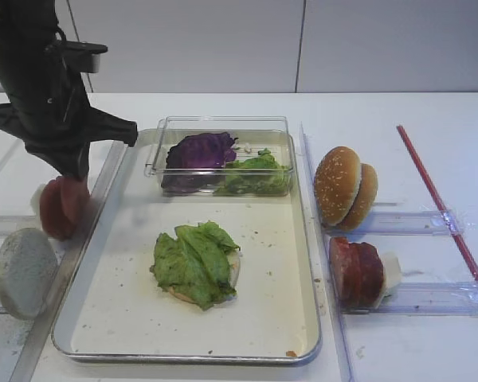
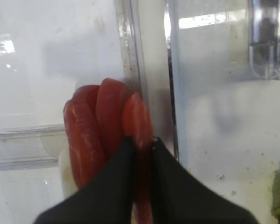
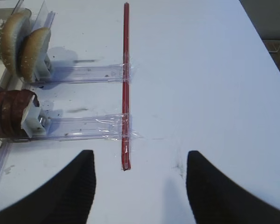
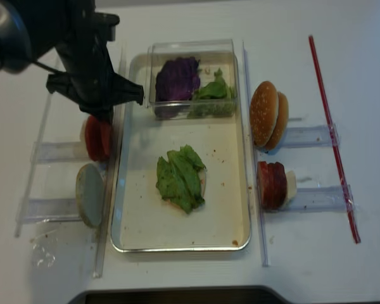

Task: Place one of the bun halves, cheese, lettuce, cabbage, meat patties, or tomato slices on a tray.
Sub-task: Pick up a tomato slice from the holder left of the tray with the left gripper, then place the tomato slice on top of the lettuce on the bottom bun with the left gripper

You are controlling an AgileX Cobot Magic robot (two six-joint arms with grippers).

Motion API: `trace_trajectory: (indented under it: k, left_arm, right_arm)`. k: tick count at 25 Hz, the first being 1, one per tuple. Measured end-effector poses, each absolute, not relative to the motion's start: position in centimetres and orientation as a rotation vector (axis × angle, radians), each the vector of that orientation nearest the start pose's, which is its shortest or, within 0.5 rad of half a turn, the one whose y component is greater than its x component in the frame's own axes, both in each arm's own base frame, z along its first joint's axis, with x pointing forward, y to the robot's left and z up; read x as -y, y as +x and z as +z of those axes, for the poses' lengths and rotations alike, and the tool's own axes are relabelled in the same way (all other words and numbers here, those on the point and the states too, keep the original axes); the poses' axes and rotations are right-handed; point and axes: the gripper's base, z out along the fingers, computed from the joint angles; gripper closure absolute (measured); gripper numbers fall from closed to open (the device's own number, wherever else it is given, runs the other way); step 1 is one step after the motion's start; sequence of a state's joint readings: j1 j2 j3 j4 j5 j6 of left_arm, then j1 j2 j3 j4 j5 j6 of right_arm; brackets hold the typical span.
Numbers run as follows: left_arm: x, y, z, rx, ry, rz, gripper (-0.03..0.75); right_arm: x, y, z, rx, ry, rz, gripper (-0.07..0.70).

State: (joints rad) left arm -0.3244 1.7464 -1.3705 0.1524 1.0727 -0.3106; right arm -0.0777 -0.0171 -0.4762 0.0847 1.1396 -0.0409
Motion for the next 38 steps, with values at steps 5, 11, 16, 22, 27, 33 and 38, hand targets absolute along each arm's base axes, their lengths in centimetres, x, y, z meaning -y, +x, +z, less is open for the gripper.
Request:
trace_trajectory:
  k: [5,11,16,22,27,33,38]
  left_arm:
    - [9.8,33.1,27.2,-2.866,0.09,0.087,0.664]
    - [9.5,32.1,29.0,-2.831,0.082,0.072,0.664]
    - [9.7,31.3,30.4,-2.795,0.095,0.049,0.665]
    - [11.0,29.8,31.8,-2.727,0.149,-0.007,0.665]
    - [10.7,27.5,31.8,-2.66,0.111,-0.118,0.666]
    - [10.5,25.4,31.3,-2.619,0.065,-0.251,0.666]
    - [11.0,24.7,29.9,-2.614,0.066,-0.375,0.666]
  right_arm:
    - [-0.8,-0.8,26.5,-2.127,0.031,0.033,0.187]
    - [-0.8,-0.8,26.5,-2.127,0.031,0.033,0.187]
    - [-0.8,-0.8,26.5,-2.127,0.031,0.033,0.187]
    - [-0.7,-0.8,26.5,-2.127,0.032,0.031,0.187]
    - [-0.7,-0.8,26.5,-2.127,0.032,0.031,0.187]
    - [-0.7,-0.8,26.5,-2.127,0.032,0.028,0.187]
    - [-0.7,-0.8,26.5,-2.127,0.032,0.028,0.187]
